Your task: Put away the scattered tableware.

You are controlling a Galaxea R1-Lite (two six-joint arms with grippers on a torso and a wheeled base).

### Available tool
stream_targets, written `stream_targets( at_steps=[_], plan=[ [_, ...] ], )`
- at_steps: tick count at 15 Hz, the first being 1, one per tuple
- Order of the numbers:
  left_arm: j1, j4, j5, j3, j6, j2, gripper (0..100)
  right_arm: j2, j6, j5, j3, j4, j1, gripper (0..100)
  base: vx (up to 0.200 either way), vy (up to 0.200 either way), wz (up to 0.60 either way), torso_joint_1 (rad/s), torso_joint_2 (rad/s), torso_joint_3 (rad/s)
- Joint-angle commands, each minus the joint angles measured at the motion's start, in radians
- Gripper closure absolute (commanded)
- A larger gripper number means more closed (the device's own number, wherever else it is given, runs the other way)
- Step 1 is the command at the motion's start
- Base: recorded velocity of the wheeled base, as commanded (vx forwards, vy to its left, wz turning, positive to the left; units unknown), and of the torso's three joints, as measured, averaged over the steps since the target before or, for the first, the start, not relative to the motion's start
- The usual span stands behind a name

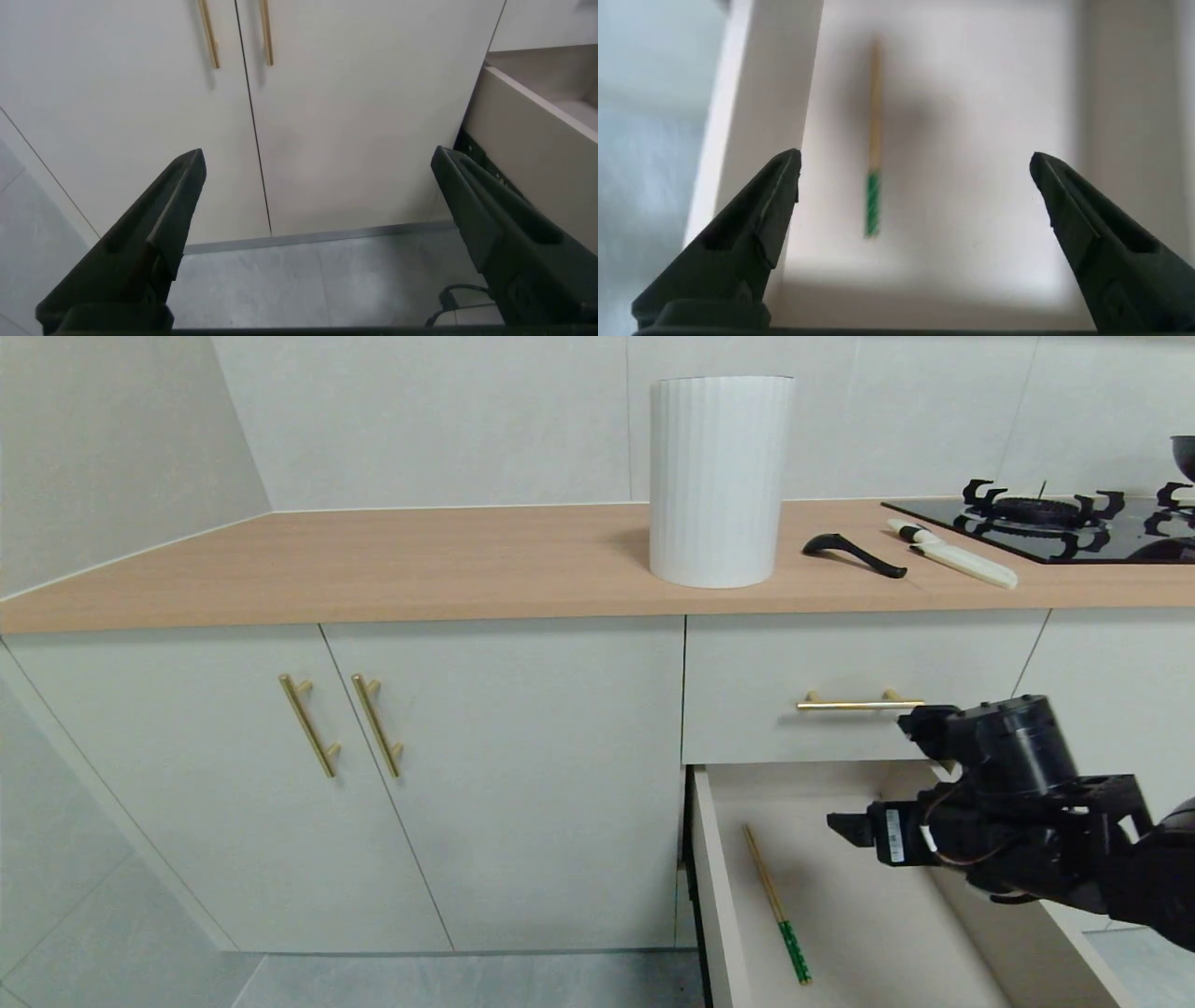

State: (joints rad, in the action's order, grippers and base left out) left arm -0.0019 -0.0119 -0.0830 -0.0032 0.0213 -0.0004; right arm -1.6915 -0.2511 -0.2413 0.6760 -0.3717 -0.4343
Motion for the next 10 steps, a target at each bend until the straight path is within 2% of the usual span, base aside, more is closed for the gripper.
stream_targets(
  at_steps=[1, 5, 10],
  plan=[
    [0.002, 0.000, 0.000, 0.000, 0.000, 0.000, 0, 0.150, 0.032, -0.001, -0.003, -0.003, 0.046, 0, 0.000, 0.000, 0.00, 0.000, 0.00, 0.000],
    [0.000, 0.000, 0.000, 0.000, 0.000, 0.000, 0, 0.243, 0.085, -0.003, -0.003, -0.004, 0.060, 0, 0.000, 0.000, 0.00, 0.000, 0.00, 0.000],
    [0.000, 0.000, 0.000, 0.000, 0.000, 0.000, 0, 0.250, 0.105, -0.006, -0.006, -0.004, 0.061, 0, 0.000, 0.000, 0.00, 0.018, -0.04, -0.032]
  ],
)
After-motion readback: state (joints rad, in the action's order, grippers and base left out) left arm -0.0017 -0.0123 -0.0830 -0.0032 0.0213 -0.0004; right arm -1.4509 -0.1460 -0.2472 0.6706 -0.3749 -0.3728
